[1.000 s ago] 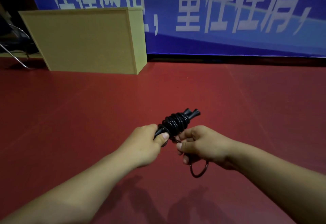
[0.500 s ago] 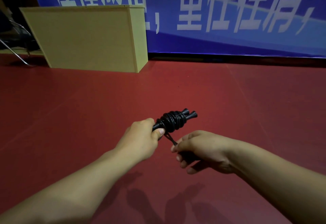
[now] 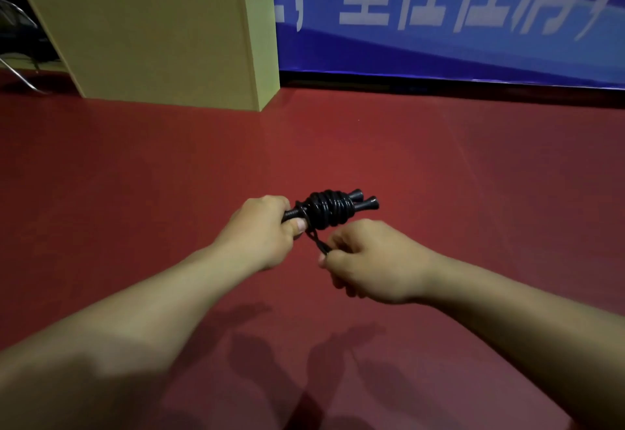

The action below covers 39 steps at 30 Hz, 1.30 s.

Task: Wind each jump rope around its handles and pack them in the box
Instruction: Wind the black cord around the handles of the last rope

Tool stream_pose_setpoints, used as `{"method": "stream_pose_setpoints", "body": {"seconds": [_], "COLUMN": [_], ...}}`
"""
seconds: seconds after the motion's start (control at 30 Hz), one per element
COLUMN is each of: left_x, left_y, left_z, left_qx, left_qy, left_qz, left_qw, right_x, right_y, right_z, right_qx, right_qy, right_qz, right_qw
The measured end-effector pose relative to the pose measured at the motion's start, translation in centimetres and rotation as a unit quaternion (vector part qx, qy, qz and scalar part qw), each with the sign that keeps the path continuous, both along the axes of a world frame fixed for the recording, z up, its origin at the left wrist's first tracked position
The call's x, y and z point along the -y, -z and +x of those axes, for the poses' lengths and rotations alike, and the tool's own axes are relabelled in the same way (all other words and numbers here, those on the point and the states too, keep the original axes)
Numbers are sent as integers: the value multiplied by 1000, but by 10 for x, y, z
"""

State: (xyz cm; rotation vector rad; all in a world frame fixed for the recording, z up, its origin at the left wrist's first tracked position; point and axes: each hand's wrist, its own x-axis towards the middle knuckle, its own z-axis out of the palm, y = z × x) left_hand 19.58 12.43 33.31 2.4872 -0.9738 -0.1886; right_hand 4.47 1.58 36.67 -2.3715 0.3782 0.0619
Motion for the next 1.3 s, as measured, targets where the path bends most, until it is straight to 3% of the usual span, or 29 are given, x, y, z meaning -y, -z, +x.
{"method": "stream_pose_setpoints", "body": {"seconds": [0.17,0.33,0.57,0.8,0.93,1.03,1.17,1.3], "left_x": [-3,-3,-2,-9,-11,-11,-9,-6], "left_y": [1,-8,-12,-5,-9,-10,-8,-7], "left_z": [-2,-13,-24,-24,-30,-32,-30,-33], "left_qx": [-8,40,67,22,-69,-146,-205,-234], "left_qy": [21,42,85,209,255,252,204,149], "left_qz": [28,82,126,121,68,2,-104,-173], "left_qw": [999,995,986,970,962,957,952,945], "right_x": [-1,-2,4,24,33,34,34,29], "right_y": [0,1,8,11,17,18,15,20], "right_z": [-5,-10,-8,-9,-6,-4,-3,4], "right_qx": [19,1,-21,54,56,47,106,164], "right_qy": [-41,-88,-116,-125,-72,-9,60,114], "right_qz": [-95,-178,-242,-266,-165,-26,161,133], "right_qw": [994,980,963,954,982,999,979,971]}}
